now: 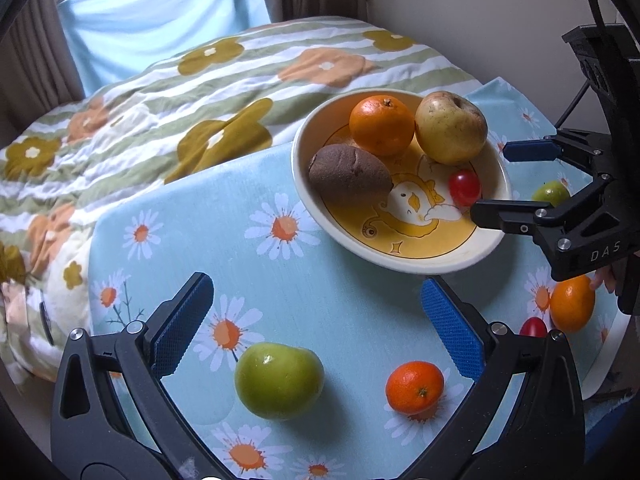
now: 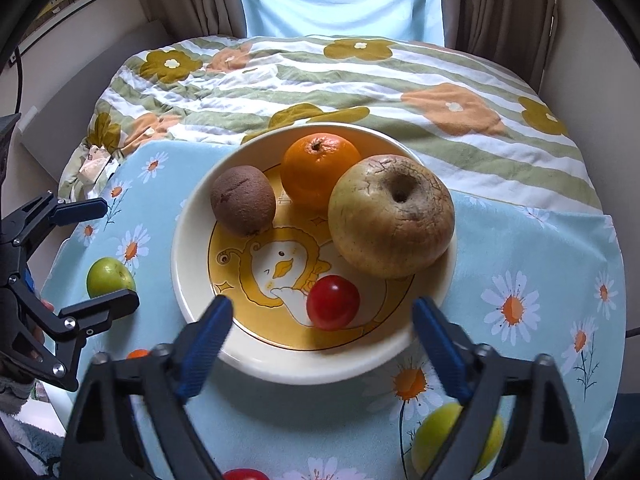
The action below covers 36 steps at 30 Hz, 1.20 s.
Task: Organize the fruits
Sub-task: 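Raise both open tools away from the bowl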
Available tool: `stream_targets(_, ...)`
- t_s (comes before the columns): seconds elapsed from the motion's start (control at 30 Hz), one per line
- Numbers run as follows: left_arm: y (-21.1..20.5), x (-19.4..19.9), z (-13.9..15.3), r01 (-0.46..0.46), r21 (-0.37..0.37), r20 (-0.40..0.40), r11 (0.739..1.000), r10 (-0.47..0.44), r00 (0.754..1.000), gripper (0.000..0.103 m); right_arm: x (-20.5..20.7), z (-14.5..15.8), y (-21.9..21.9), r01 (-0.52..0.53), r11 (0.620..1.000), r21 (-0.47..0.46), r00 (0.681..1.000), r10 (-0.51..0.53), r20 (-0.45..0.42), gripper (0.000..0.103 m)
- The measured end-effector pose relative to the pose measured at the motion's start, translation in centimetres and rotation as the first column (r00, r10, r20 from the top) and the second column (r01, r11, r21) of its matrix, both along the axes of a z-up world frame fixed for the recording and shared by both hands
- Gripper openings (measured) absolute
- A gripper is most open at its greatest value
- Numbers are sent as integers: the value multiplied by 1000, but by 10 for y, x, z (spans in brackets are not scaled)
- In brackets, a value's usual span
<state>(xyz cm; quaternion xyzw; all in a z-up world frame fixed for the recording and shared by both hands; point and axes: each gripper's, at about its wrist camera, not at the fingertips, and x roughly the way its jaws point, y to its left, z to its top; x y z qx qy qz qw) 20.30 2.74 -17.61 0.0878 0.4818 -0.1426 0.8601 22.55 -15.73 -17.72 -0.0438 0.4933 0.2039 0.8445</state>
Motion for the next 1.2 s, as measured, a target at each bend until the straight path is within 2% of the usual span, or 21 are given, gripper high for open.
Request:
stream_targets(0.17, 0, -6, 5, 12, 0, 10, 1000, -12, 1000, 103, -8, 9, -7, 43, 999, 12, 998, -44, 45, 98)
stream_targets(0.23, 0, -7, 8, 17, -4, 15, 1000, -17, 1000, 103, -11, 13, -11, 59, 998, 25, 996, -61, 61, 103)
stream_targets(0.57, -5, -23, 39, 13, -18, 86, 1000, -11, 996, 103, -28, 45, -22, 77, 997, 24, 990, -80, 113, 103)
stream_targets(0.97, -11, -75, 93, -98, -77, 175, 992, 110, 978, 103, -81, 104, -53, 67, 997, 45, 984, -73, 161, 103)
stream_targets(1.07, -14, -92, 101, -128, -83, 193, 988, 142, 971, 103, -98, 112, -65, 78, 994, 80, 984, -90, 153, 103)
stream_targets(1.2, -17, -114, 104, -164, -91, 206, 982, 179, 962, 103, -119, 118, -76, 111, 992, 66, 978, -121, 171, 103)
